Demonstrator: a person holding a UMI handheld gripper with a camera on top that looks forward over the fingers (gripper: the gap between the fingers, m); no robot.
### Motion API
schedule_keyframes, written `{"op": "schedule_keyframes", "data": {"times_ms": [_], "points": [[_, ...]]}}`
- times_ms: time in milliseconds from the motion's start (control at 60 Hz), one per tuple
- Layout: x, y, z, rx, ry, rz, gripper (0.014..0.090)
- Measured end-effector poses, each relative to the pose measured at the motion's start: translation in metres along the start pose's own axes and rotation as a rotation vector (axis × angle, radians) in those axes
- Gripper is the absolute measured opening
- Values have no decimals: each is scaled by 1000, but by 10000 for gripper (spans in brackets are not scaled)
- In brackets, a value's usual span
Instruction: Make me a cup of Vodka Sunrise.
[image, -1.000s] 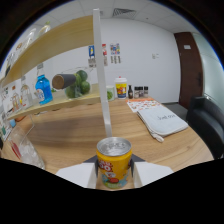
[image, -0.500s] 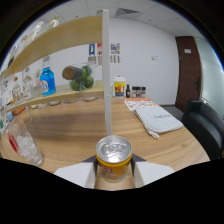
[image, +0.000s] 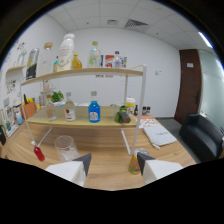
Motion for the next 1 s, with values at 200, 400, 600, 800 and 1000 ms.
{"op": "schedule_keyframes", "data": {"times_ms": [200, 400, 600, 800, 1000], "points": [[-90, 25, -26, -22, -82, -14, 864], [-157, 20, -27, -18, -143, -3, 867], [-206, -44, 8, 76, -182, 5, 865], [-237, -94, 66, 126, -183, 0, 823], [-246, -99, 122, 81, -146, -13, 667]]}}
